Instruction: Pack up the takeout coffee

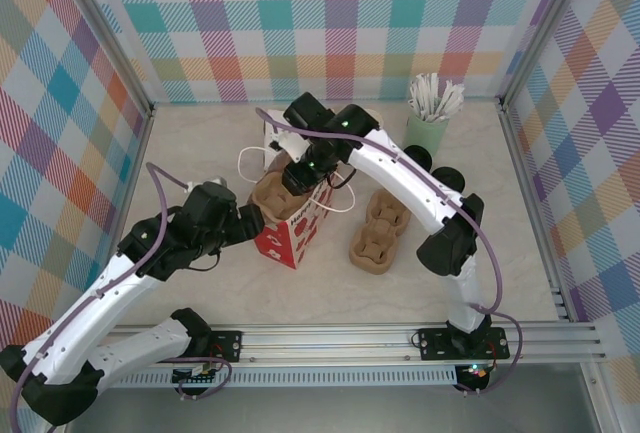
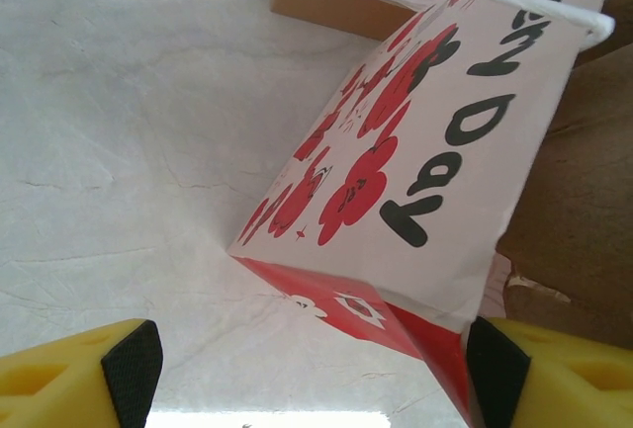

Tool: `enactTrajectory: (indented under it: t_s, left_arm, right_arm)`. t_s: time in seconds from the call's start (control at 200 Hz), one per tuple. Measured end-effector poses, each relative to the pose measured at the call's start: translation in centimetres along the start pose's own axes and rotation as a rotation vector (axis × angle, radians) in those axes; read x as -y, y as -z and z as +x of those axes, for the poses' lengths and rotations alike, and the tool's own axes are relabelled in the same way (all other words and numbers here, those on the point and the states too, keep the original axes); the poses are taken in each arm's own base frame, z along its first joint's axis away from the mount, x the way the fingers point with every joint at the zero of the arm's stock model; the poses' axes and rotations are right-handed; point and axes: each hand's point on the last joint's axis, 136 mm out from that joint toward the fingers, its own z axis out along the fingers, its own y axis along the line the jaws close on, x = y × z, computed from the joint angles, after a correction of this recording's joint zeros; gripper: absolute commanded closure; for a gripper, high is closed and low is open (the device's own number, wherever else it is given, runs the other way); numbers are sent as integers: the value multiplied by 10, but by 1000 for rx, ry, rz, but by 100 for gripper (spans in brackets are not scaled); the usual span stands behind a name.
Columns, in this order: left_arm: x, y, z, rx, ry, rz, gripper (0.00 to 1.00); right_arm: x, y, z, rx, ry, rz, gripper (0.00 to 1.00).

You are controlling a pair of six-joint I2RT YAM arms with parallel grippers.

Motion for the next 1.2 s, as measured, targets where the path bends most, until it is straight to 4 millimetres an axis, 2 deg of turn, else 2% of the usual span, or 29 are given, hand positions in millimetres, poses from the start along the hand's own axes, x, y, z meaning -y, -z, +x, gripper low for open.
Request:
enactTrajectory:
  t_s: [0.215, 0.465, 0.74, 0.905, 1.035, 1.2]
  left_arm:
    - [5, -6, 1, -26, -21, -5, 20]
    - [12, -2, -6, -16, -29, 7, 19]
    - [25, 17, -26, 38, -33, 54, 11]
    - [25, 27, -40, 73, 1, 67, 9]
    - [24, 21, -45, 50, 40, 76, 10]
    - [35, 6, -48, 5, 43, 116, 14]
  right_arm:
    - [6, -8, 8, -63, 46, 76, 73]
    - [11, -9, 19, -113, 83, 120, 73]
    - [16, -8, 27, -148, 88, 148, 73]
    - [18, -7, 31, -165, 95, 159, 73]
    - [19, -9, 33, -182, 106, 164, 73]
    - [18, -13, 34, -199, 115, 167, 73]
